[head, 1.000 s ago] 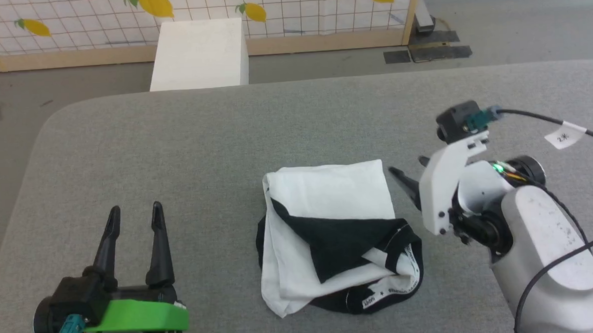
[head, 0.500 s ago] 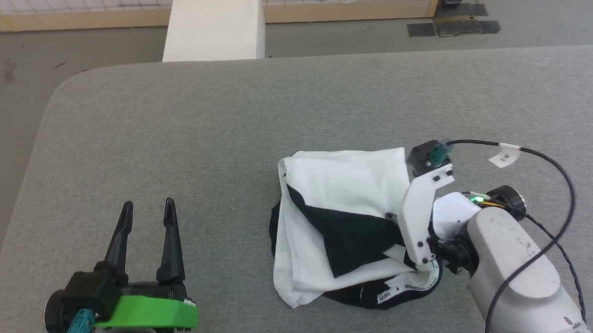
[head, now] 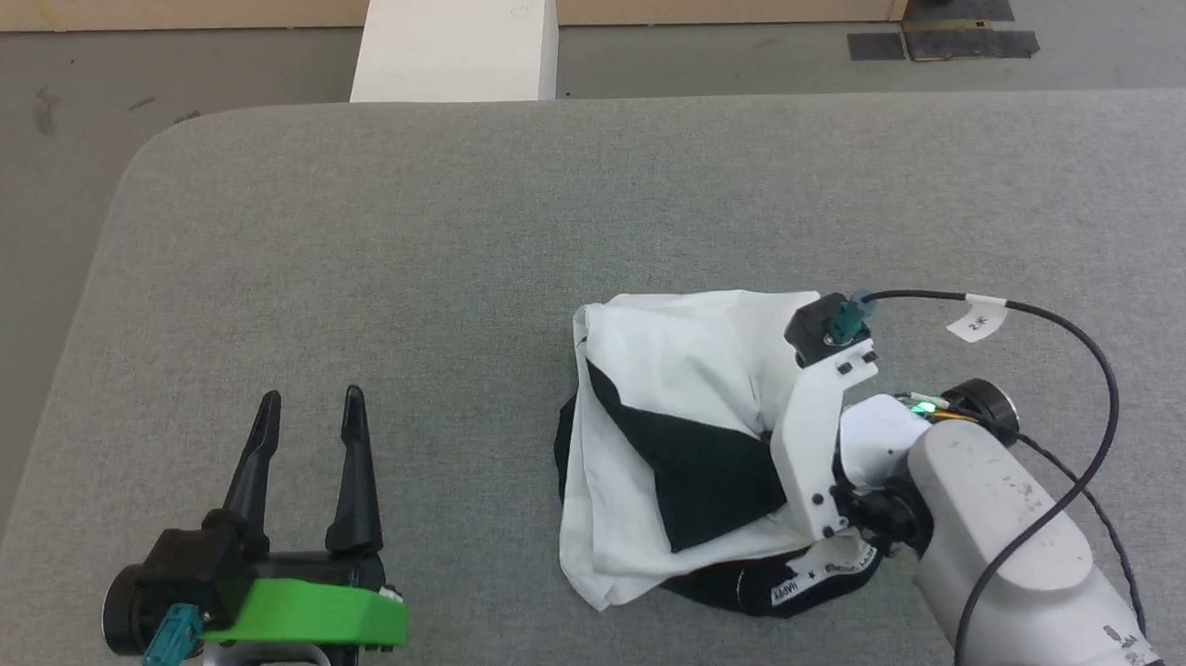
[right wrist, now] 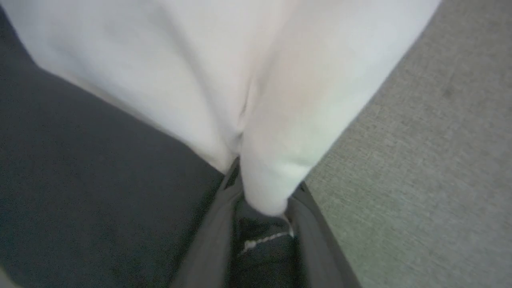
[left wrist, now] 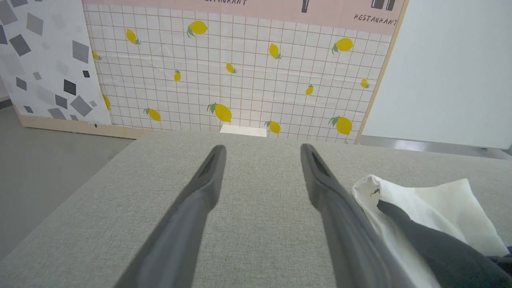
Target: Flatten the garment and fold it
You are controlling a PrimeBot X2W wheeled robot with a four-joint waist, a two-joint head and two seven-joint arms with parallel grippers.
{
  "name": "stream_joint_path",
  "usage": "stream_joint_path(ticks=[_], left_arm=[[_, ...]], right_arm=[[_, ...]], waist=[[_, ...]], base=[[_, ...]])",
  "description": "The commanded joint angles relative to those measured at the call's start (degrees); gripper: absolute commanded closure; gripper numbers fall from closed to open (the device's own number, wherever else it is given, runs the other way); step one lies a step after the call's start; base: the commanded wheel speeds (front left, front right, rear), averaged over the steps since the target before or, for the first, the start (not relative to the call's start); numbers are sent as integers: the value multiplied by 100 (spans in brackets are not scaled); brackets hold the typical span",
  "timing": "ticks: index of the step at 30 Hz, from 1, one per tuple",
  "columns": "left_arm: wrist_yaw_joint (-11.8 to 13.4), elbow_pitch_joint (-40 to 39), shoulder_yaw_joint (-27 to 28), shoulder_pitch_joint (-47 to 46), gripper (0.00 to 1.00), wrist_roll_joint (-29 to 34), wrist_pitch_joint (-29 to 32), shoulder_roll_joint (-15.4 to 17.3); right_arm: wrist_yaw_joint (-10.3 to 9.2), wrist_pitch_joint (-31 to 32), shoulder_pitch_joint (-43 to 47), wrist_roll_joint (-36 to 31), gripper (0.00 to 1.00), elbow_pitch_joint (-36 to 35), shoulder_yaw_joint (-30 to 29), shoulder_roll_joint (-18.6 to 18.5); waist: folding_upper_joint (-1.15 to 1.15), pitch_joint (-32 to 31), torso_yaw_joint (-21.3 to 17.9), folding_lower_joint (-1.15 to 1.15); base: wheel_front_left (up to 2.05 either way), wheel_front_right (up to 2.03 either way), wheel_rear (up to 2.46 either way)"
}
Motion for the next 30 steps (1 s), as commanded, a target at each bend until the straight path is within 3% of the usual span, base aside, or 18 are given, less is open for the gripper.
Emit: stream_joint_path(ticks=[1, 7, 16, 21, 26, 30], left_arm=[[-38, 8, 4, -73, 0, -40, -27, -21], [-32, -89, 184, 109, 0, -28, -27, -17], [-32, -251, 221, 141, 0, 13, -27, -2], [-36, -271, 114, -56, 0, 60, -27, 114], [-38, -328, 65, -206, 0, 108, -27, 311], [-38, -474, 70, -317, 0, 149, 39, 474]], right_arm=[[-10, -29, 87, 31, 100, 162, 72, 11], [-10, -105, -14, 279, 100, -152, 611, -156], [-10, 213, -417, 1252, 100, -818, 1913, -961], [-10, 113, -714, 1570, 100, -848, 2256, -1242], [-10, -148, -1073, 1662, 100, -733, 2447, -1489], [-10, -383, -1427, 1639, 100, -613, 2511, -1853]], waist=[[0, -31, -20, 0], [0, -109, -489, 0], [0, 77, -2129, 0], [0, 341, -2842, 0], [0, 691, -3260, 0], [0, 1057, -3332, 0]], base=[[0, 0, 0], [0, 0, 0], [0, 0, 0], [0, 0, 0], [0, 0, 0], [0, 0, 0]])
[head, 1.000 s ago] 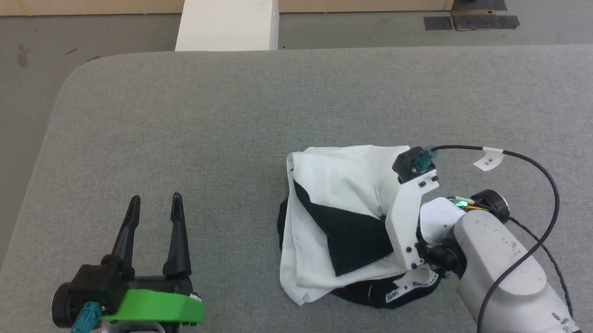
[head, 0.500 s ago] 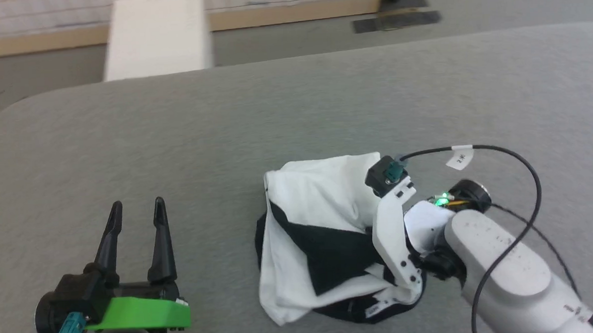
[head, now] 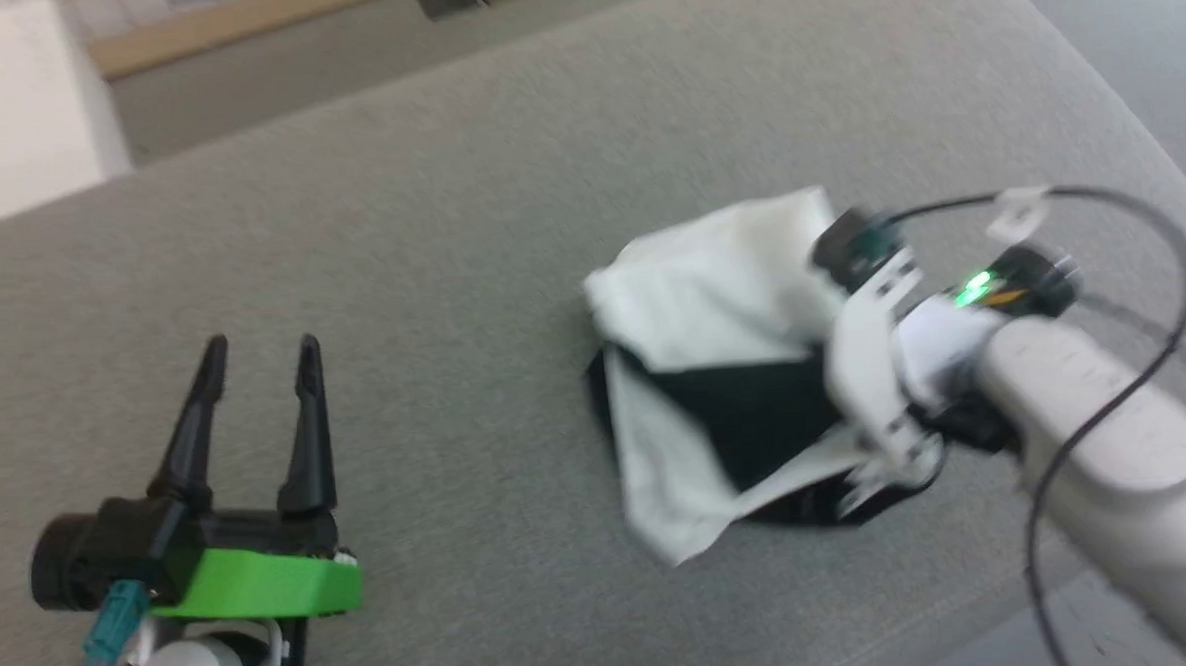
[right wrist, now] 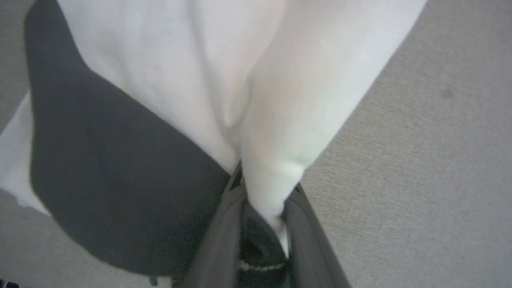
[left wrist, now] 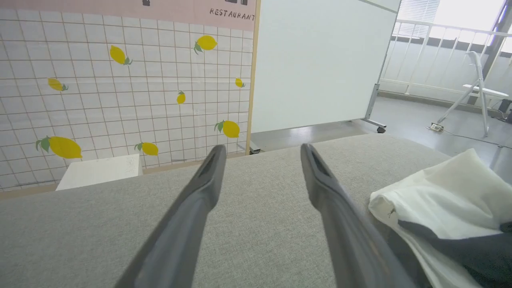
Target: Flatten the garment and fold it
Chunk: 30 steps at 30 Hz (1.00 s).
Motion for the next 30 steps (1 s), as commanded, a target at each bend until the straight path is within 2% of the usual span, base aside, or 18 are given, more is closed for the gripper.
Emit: stream_joint_path(ticks=[1, 9, 15, 24, 30], left_arm=[[-36, -80, 11, -134, 0, 59, 44, 109], [-34, -512, 53, -334, 0, 90, 325, 434], [25, -747, 180, -343, 0, 66, 423, 556], [77, -1100, 297, -285, 0, 52, 554, 717], [111, -1240, 390, -165, 0, 9, 587, 783]], right_arm=[[-10, -105, -216, -12, 100, 57, -25, -163], [-10, -453, -779, -248, 100, 509, -341, -1191], [-10, -648, -985, -541, 100, 972, -991, -1678], [-10, -871, -1127, -1121, 100, 1625, -2277, -1977], [-10, -970, -1168, -1662, 100, 1911, -3069, -1908]], waist=[[0, 772, -473, 0], [0, 1527, -45, 0], [0, 1904, 350, 0], [0, 2327, 722, 0], [0, 2388, 766, 0]], base=[[0, 0, 0], [0, 0, 0], [0, 0, 0], [0, 0, 0], [0, 0, 0]])
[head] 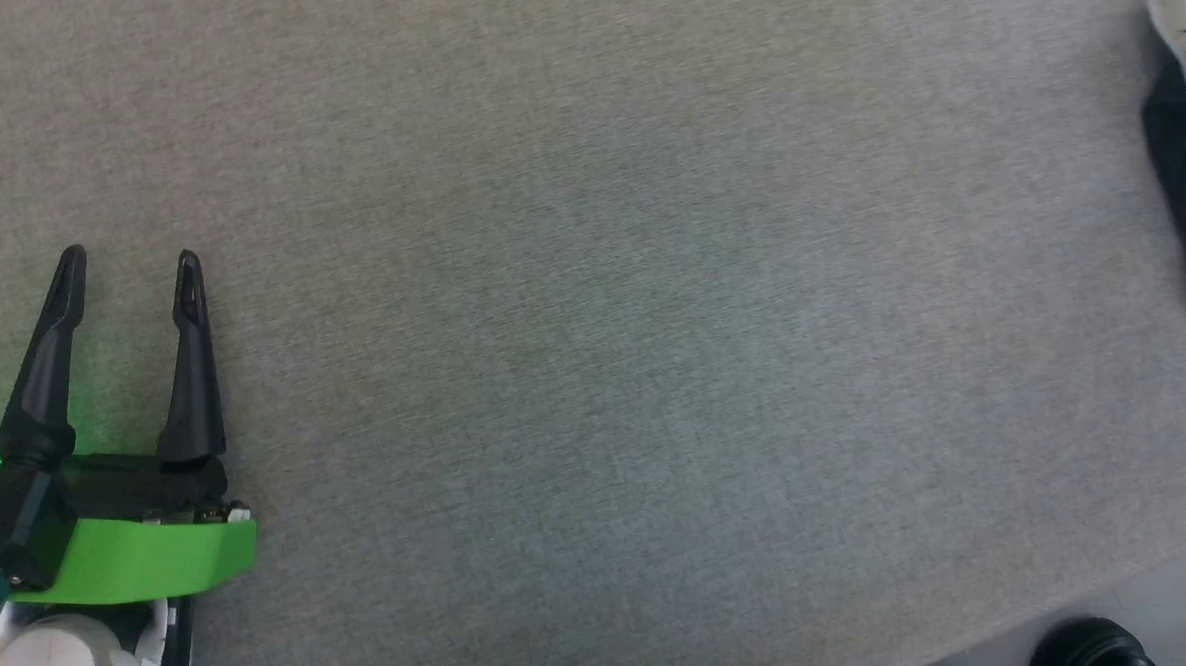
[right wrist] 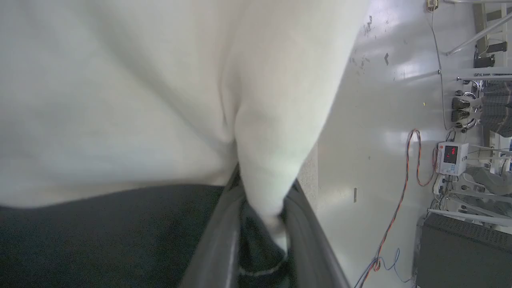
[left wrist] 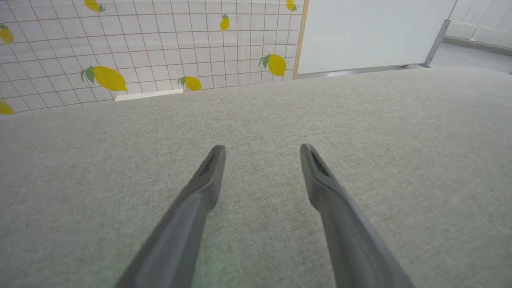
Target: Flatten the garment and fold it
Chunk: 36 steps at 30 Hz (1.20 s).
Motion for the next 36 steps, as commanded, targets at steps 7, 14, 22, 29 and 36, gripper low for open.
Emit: stream_joint_path(ticks=[7, 14, 22, 29, 36], left_arm=[[69, 123, -47, 93, 0, -62, -73, 2], [126, 589, -148, 147, 0, -182, -338, -217], [269, 1067, -139, 224, 0, -332, -560, -544], [418, 1369, -110, 155, 0, -388, -609, -735], [580, 1725, -135, 56, 0, -448, -615, -865]], right_arm=[[-11, 122, -48, -825, 0, 170, -1012, 204], [-11, -374, -73, -1050, 0, -772, -1848, 702], [-11, -1147, 221, -409, 0, -2582, -1629, 1623], [-11, -2012, 873, 37, 0, -3700, -1735, 2811], [-11, -3048, 1784, 207, 0, -4291, -1722, 3695]], waist=[[0, -213, 132, -1], [0, -1005, 276, -1], [0, -2084, 552, -1], [0, -2717, 970, -1], [0, -3141, 1385, -1]], base=[[0, 0, 0], [0, 0, 0], [0, 0, 0], [0, 0, 0], [0, 0, 0]])
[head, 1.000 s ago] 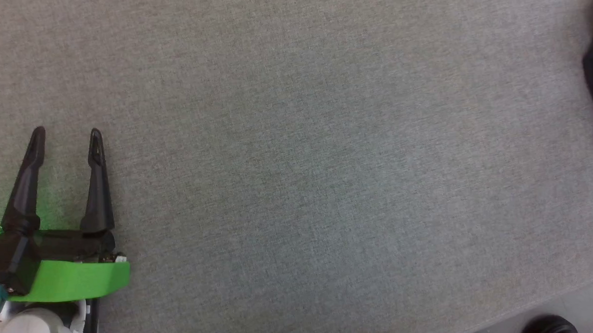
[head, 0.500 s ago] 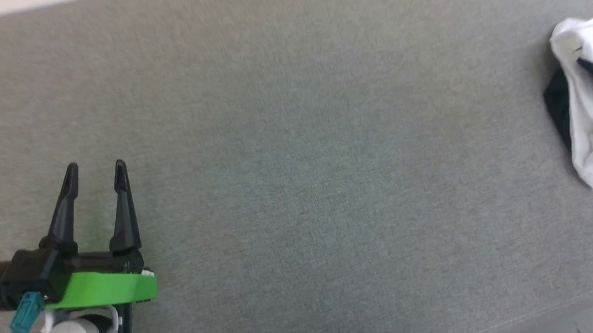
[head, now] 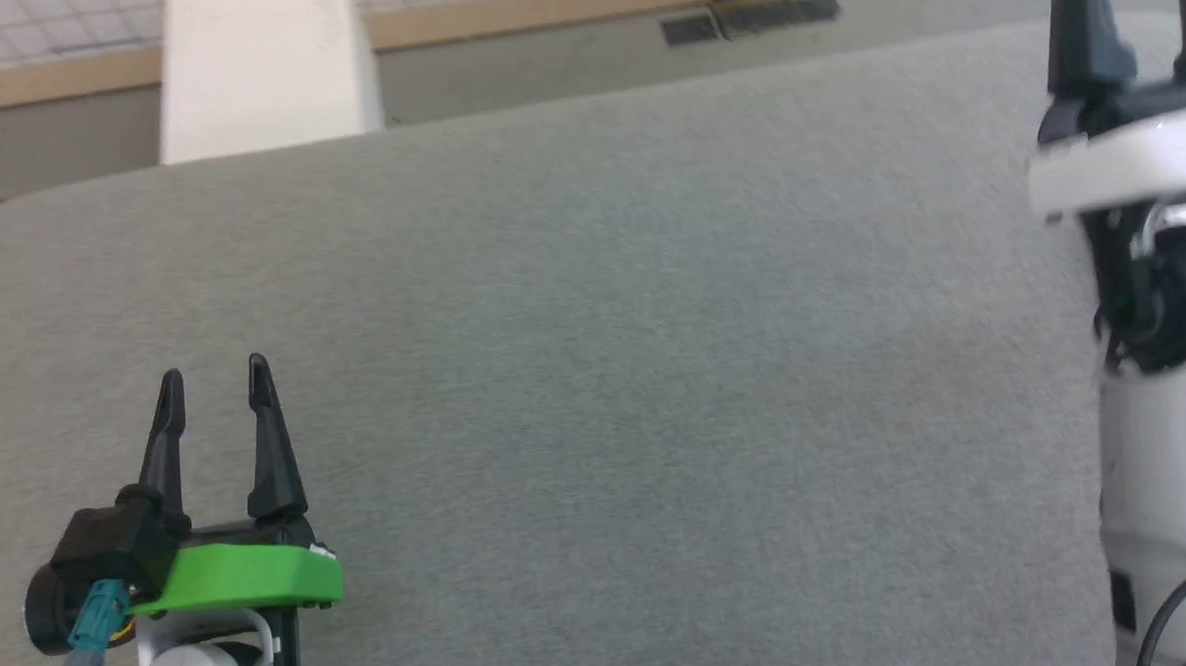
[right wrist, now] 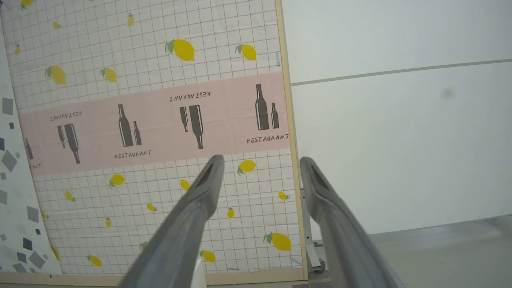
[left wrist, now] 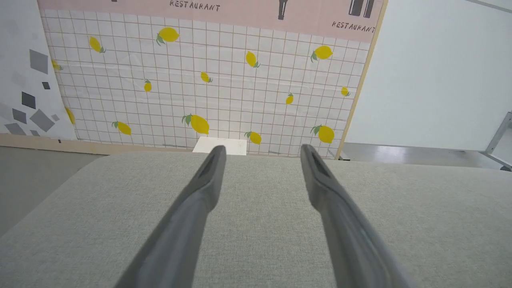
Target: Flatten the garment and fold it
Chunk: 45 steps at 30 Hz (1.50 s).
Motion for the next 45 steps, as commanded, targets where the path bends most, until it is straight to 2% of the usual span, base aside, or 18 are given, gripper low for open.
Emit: stream_joint_path(ticks=[1, 6, 10, 25, 37, 38, 45], left_arm=[[56, 67, -2, -102, 0, -26, -17, -23], [229, 282, -57, -229, 0, 58, 2, -64], [343, 422, -90, -292, 0, 103, -7, -97], [348, 949, -404, -117, 0, 106, -44, -206], [214, 1438, -738, 173, 0, 95, -50, -245], [231, 1439, -745, 134, 100, 96, -4, -229], [228, 1415, -741, 138, 100, 121, 40, -231]], right_arm=[[-8, -186, 232, 41, 0, -35, 51, 36], [-8, -960, 952, 364, 0, 171, 299, 67], [-8, -1179, 1534, 387, 0, 444, 498, 68], [-8, -1221, 3292, -105, 0, 212, 595, 69], [-8, -1222, 3525, -101, 0, 159, 497, 69], [1, -1186, 3452, -89, 100, 184, 507, 67], [0, -1154, 3456, -117, 100, 176, 513, 66]], waist=[[0, -483, 496, 0], [0, -636, 679, 0], [0, -737, 745, 0], [0, -928, 829, 0], [0, -940, 811, 0], [0, -941, 810, 0], [0, -942, 811, 0]], base=[[0, 0, 0], [0, 0, 0], [0, 0, 0], [0, 0, 0], [0, 0, 0], [0, 0, 0], [0, 0, 0]])
